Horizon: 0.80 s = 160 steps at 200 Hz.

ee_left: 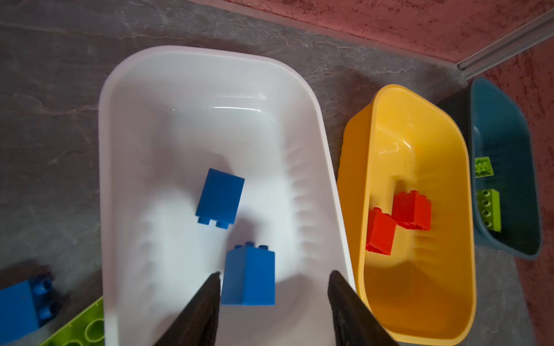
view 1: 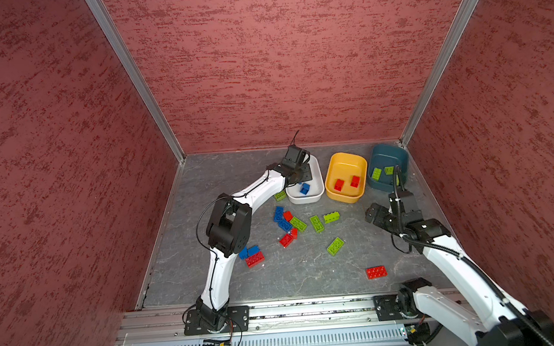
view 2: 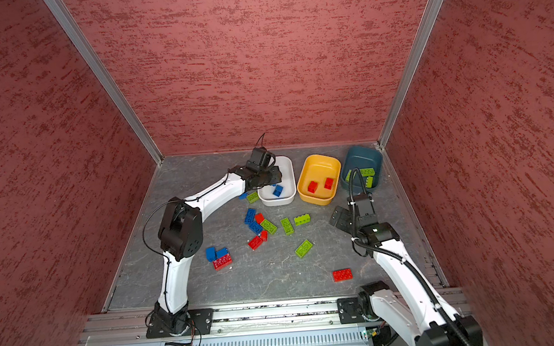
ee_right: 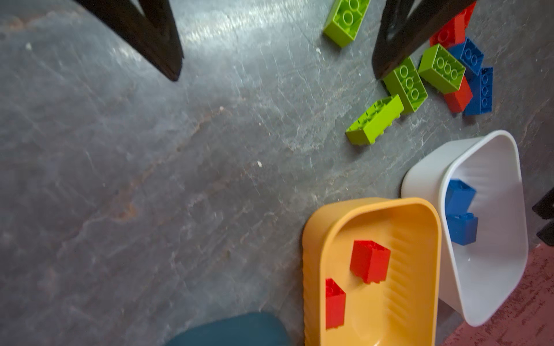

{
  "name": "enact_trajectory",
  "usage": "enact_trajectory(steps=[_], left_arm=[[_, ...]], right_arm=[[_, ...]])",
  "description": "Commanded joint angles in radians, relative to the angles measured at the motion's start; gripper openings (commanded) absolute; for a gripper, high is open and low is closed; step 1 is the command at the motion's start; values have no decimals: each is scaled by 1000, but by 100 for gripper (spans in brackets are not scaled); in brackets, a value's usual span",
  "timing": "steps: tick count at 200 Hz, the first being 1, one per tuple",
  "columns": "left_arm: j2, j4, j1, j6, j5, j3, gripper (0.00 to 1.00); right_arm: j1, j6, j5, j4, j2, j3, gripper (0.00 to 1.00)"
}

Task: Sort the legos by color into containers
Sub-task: 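Drop the blue brick into the white tub while the right gripper moves off, then lower the right gripper onto the red brick nearest the robot and close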

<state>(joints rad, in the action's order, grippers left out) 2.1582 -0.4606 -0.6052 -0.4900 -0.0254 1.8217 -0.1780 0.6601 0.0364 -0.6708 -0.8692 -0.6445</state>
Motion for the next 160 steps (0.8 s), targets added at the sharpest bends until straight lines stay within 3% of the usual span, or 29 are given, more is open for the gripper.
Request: enact_trajectory(steps=[1,35,70,98,126,160], left_arm=[[-10,7,-1,30,44,39,72],[-64,44,2,33,78,-6,87],[-146,105,9,38,128,-99,98],[-190,125,18,28,180,-154,99],[-251,208,43,1,387,-237,99],[-333,299,55,-15,429,-366,99]], right_arm=[[-1,154,-103,-174,80,39,99],[-2,310,-185,-321,175,99,99],[-1,451,-182,-452,183,92,99],[-2,596,-289,-466,181,132,99],[-2,738,-286,-465,214,140,99],[-4,933,-368,-435,243,249,96]])
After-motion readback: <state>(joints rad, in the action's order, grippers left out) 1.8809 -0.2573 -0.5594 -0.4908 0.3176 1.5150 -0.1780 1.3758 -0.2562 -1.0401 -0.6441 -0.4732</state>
